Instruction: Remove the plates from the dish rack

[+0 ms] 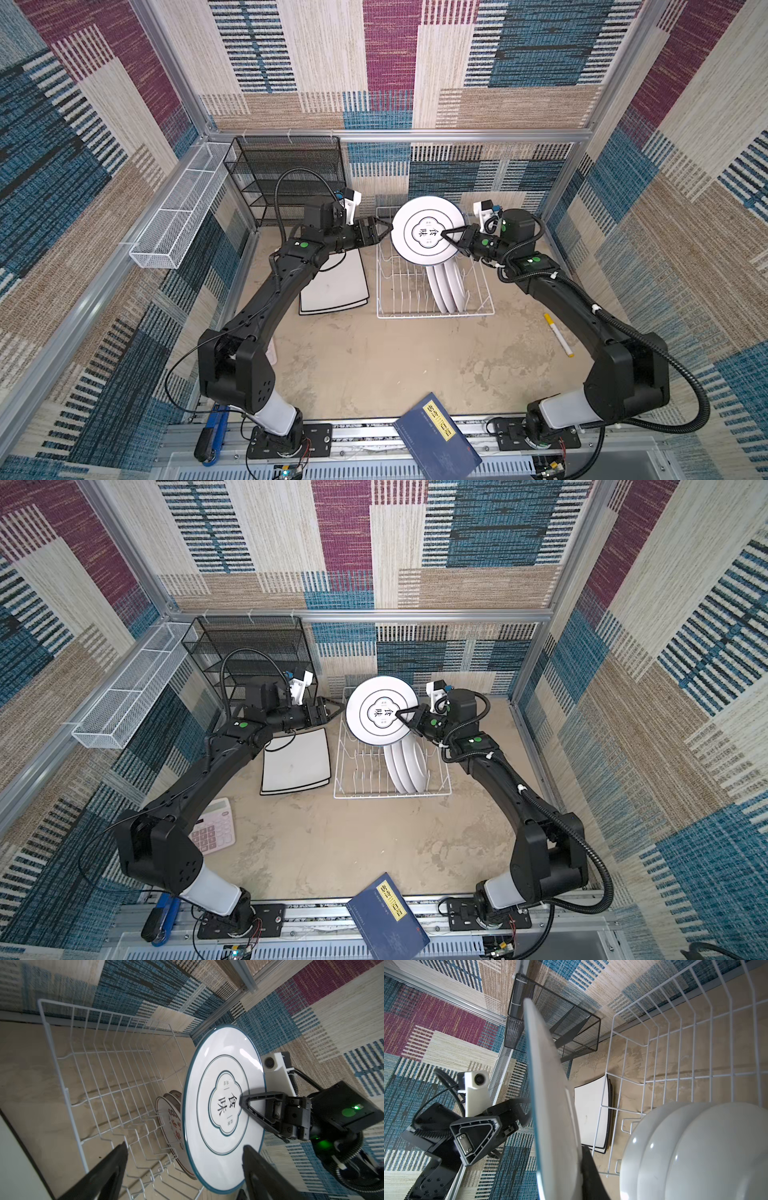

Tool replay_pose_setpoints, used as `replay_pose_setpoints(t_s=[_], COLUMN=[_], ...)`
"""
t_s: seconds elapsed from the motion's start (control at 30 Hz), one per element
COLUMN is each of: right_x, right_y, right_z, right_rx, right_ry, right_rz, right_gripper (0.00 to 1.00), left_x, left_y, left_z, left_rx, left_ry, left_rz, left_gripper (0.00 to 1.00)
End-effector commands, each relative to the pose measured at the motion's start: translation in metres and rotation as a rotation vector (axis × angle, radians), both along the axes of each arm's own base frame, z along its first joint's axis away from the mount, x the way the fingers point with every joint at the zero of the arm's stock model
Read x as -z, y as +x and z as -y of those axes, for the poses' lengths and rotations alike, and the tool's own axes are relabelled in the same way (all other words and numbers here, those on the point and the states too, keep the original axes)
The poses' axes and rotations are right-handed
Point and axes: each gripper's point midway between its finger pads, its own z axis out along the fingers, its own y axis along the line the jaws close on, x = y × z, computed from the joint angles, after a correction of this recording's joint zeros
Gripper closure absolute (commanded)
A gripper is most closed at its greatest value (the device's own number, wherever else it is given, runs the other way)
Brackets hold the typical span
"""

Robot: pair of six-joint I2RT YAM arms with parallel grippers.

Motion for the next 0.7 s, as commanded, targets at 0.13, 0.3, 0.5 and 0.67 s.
replay_pose_setpoints(t_s=[0.13, 0.3, 0.5, 0.67], right_x=[-0.015, -0.019, -0.017, -0.014], right_y=[0.000, 0.001, 0.000, 0.000], right_z=[-0.014, -0.020, -0.022, -0.022], right_rx=[-0.108, -0.155, -0.173, -0.176], right_ry=[0.024, 0.026, 0.026, 0.028], right_rz=[0.068, 0.064, 0.054, 0.045], right_gripper=[1.00, 1.00, 1.00, 1.00], left_x=[-0.011, -0.006, -0.001, 0.004], left_y=[-0.002, -0.005, -0.007, -0.008], left_z=[0.028, 0.044, 0.051, 0.051], left_rx=[0.135, 0.209, 0.223, 0.220], left_ry=[-0.165, -0.182, -0.178, -0.176], left_rz=[-0.059, -0.088, -0.096, -0.112], left_gripper=[0.14, 0.19, 0.42, 0.64])
